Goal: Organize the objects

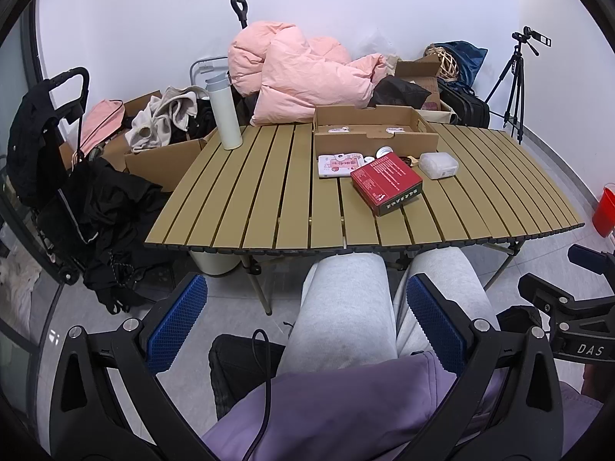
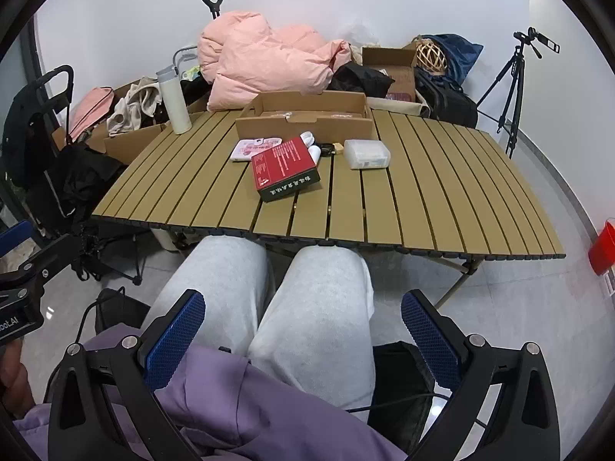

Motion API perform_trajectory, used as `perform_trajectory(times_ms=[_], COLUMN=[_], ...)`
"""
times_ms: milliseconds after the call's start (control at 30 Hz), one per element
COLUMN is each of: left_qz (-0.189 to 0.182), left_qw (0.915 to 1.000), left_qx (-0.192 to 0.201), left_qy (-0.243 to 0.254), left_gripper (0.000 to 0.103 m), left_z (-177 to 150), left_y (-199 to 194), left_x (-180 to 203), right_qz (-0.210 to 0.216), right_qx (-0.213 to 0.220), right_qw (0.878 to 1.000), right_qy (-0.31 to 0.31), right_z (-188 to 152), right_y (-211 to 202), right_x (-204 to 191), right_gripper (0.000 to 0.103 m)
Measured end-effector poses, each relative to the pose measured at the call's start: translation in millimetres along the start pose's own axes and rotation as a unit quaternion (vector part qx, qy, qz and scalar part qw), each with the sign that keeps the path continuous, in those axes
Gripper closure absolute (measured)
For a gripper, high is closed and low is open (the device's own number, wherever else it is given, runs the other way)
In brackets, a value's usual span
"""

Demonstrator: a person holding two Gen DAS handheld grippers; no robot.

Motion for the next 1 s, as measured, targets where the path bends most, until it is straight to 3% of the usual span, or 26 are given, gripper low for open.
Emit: perform_trajectory(times_ms=[1000], left_qz=[0.004], left_qw=[1.0000], left_qx=[-0.003], left_qy=[0.004], left_gripper=[0.000], left_z=[0.3], left_y=[-0.4], left_x=[-0.9], right_qz=[-0.003], right_qx=[-0.002], right_qw=[1.000], right_qy=[0.001], right_z=[1.3], right_y=[2.1], right_x=[4.0], right_gripper=[0.000])
Point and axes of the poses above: each gripper's, at about its wrist camera, not at the fingertips, and y roughly the way its jaws point, x to its right, z to its top, the point moved 3 cm from there along y, roughly the way its jaws point, and after that the axes turned 5 degrees about y, right-handed, at the moved point
